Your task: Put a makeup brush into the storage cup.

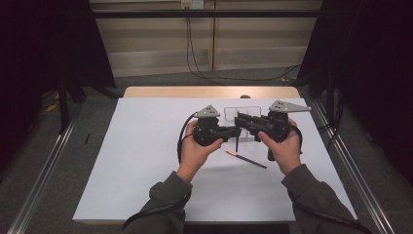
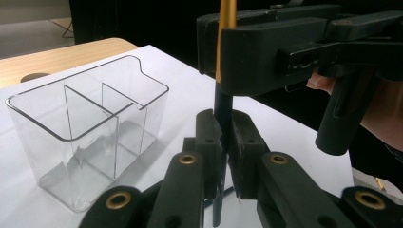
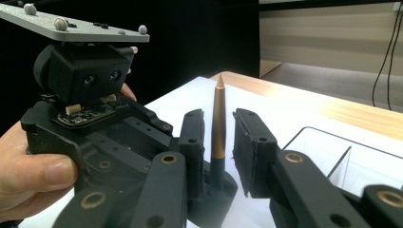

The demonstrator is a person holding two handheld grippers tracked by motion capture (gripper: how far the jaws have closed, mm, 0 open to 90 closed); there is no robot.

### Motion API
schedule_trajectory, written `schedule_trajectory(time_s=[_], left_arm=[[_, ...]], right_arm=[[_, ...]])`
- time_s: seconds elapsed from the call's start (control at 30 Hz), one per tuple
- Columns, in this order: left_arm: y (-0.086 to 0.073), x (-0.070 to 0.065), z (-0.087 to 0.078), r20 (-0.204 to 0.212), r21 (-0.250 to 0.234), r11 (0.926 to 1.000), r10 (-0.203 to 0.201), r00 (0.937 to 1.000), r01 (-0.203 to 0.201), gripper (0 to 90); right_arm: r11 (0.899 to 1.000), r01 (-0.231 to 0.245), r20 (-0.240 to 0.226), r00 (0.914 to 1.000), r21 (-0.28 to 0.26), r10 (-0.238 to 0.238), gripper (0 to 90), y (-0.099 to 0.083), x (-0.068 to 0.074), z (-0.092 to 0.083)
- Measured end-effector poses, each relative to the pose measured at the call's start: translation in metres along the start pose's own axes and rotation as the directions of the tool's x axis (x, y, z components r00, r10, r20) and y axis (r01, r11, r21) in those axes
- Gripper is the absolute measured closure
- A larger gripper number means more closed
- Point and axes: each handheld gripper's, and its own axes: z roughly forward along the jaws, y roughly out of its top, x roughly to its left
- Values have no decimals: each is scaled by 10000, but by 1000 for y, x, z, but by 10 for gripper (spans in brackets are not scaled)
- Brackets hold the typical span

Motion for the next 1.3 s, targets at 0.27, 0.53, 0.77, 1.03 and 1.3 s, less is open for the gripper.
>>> schedule_trajectory(time_s=[0.27,0.53,0.77,1.03,1.3], left_arm=[[0,0,-1,-39,21,9999,104,9999,-104,835],[-1,1,0,54,-138,9998,125,9999,-124,833],[-3,2,0,27,-232,9996,179,9998,-179,786],[-4,2,-2,-7,-329,9990,308,9995,-308,667],[-6,2,-4,-168,-388,9963,761,9970,-767,505]], right_arm=[[9999,19,-135,9999,122,-17,794,-2,1,2],[9998,-178,0,9998,29,178,843,-2,0,1],[9998,-158,49,9999,-86,159,844,-2,0,1],[9999,-96,90,9999,-136,97,844,-1,-1,-2],[9997,-89,183,9998,-209,93,844,-2,-4,-5]])
